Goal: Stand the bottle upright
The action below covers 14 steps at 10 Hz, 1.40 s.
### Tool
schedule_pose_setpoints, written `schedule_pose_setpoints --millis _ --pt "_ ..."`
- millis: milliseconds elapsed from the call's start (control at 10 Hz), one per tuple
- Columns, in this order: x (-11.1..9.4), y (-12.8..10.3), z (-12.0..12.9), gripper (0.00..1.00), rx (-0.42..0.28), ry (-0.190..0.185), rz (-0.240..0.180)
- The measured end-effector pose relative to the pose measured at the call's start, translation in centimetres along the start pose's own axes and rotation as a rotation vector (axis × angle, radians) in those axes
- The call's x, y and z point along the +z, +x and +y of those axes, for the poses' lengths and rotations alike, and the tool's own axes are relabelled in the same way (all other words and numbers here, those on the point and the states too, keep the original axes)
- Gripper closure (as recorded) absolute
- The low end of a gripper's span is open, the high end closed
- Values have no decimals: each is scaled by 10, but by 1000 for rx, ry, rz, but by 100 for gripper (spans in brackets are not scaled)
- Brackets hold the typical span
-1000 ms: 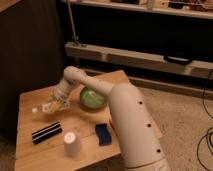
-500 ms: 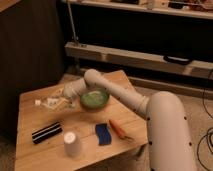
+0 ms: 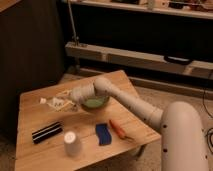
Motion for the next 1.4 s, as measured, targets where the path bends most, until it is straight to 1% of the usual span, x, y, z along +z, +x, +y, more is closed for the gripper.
schedule_pose_setpoints --millis 100,200,300,400,500,600,700,800,900,1000,1100,1200,1300,1400 --pt "-1 1 4 100 8 7 -19" --pt "-5 2 6 100 14 15 -28" --pt "-7 2 9 100 20 14 -20" --pt "-7 4 12 100 33 0 18" --pt "-9 4 16 100 47 -19 97" --pt "-15 7 21 100 65 -27 167" --pt "-26 13 26 100 86 -23 192" --pt "-37 22 31 100 113 -14 209" --pt "-40 28 33 100 127 -12 240" --pt "-46 34 34 100 146 -3 297" --pt "-54 50 34 100 177 9 363" --pt "-61 59 32 100 196 20 439" --pt "-65 65 30 100 212 14 532" --pt "-71 71 27 100 229 16 601"
